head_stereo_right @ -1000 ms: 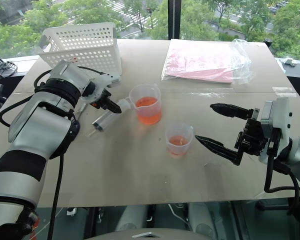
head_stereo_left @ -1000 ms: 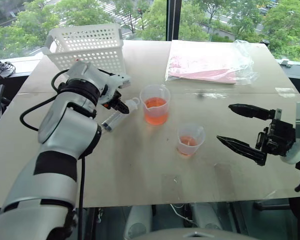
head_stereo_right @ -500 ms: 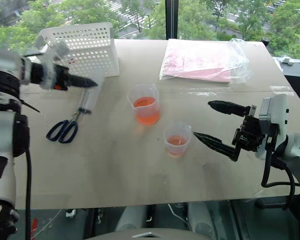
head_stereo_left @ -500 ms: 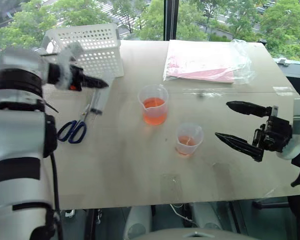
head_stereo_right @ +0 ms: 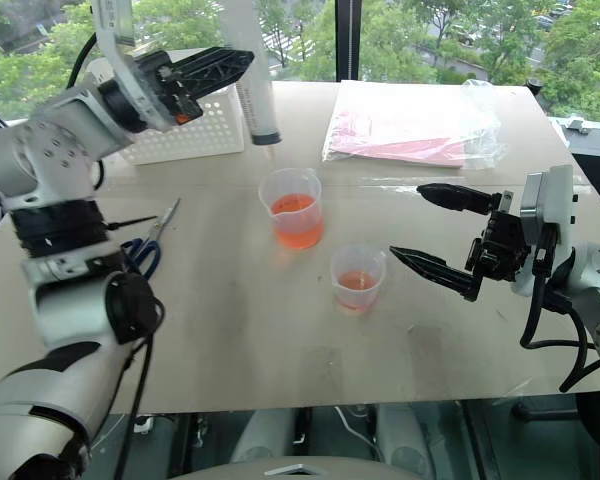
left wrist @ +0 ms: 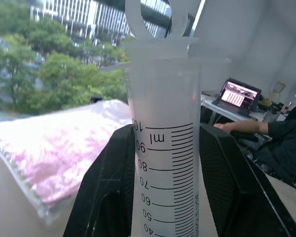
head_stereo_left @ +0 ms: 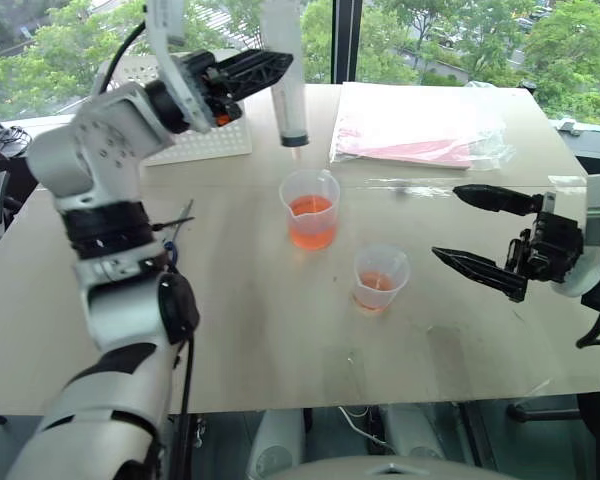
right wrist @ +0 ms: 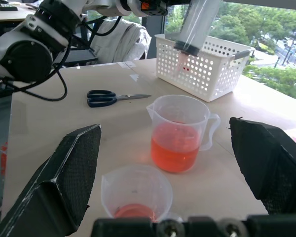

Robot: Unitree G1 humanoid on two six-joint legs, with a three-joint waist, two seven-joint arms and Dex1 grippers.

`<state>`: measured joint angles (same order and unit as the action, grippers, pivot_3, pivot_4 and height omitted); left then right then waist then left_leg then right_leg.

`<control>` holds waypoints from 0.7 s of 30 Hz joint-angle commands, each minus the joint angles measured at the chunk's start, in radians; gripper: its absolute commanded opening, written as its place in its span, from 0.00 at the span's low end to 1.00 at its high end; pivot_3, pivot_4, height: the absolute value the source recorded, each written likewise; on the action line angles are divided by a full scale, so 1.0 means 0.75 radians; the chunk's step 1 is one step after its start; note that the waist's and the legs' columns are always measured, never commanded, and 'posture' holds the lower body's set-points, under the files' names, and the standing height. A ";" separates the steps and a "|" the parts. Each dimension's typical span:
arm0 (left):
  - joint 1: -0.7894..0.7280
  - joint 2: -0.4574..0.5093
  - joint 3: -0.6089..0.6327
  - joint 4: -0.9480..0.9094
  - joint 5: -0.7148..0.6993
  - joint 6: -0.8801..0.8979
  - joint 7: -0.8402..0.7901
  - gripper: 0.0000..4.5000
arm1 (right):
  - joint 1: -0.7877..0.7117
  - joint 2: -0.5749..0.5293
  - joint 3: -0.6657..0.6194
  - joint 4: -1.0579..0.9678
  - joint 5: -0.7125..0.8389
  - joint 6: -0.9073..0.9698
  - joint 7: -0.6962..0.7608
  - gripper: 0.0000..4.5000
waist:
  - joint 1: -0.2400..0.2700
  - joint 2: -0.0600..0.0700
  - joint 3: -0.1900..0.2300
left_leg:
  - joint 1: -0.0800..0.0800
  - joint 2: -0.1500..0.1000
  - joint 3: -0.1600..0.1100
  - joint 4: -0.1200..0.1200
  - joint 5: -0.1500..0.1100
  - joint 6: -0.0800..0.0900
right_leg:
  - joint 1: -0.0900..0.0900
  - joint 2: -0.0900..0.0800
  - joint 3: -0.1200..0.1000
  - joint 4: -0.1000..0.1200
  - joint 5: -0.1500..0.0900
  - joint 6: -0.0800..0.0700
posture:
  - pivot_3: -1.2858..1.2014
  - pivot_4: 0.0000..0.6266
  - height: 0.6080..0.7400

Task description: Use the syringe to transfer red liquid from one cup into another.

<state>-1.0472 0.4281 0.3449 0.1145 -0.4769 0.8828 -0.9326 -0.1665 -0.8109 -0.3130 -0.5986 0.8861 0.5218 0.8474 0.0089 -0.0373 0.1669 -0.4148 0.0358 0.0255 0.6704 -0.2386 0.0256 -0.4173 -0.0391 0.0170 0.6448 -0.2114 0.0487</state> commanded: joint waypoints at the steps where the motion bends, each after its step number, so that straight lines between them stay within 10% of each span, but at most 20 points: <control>1: 0.100 -0.028 -0.057 -0.121 0.003 -0.240 0.011 0.29 | -0.038 -0.002 -0.020 -0.045 -0.003 -0.015 -0.043 1.00 | -0.003 0.000 0.000 | 0.000 0.000 0.000 0.000 0.000 0.000 | 0.000 0.001 0.000 0.000 0.000 0.000 | 0.52 0.24 1.00; 21: 0.532 -0.123 -0.336 0.065 0.196 -1.032 0.020 0.29 | -0.698 0.140 0.330 0.233 -0.281 0.228 -0.474 1.00 | 0.006 0.001 -0.001 | -0.001 0.001 0.009 0.000 0.000 0.000 | 0.000 0.002 0.000 -0.003 0.001 -0.001 | 0.52 0.24 1.00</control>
<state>-0.6417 0.3405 0.1042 0.1810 -0.3344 0.1445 -0.9283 -0.6548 -0.7070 -0.0614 -0.4218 0.6945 0.6870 0.5053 0.0136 -0.0362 0.1665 -0.4157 0.0367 0.0327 0.6698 -0.2387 0.0258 -0.4176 -0.0374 0.0175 0.6423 -0.2110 0.0478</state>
